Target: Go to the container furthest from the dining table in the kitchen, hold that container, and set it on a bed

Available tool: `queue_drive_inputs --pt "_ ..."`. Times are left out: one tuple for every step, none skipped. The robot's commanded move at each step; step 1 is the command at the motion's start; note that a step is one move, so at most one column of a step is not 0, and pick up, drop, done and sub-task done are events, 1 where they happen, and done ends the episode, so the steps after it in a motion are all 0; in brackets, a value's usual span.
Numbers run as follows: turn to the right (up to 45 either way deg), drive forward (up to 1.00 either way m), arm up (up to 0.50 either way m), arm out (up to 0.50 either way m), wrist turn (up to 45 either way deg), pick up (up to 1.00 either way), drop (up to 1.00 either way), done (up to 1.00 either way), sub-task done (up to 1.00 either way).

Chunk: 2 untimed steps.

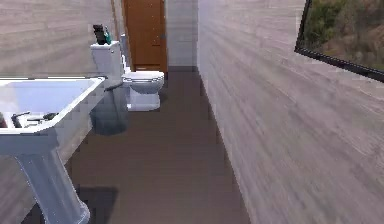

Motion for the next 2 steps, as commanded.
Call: queue_drive_inputs --pt "0.0 1.0 0.0 0.0 0.0 0.0 0.0 0.0 0.0" --pt "0.0 1.0 0.0 0.0 0.0 0.0 0.0 0.0 0.0"
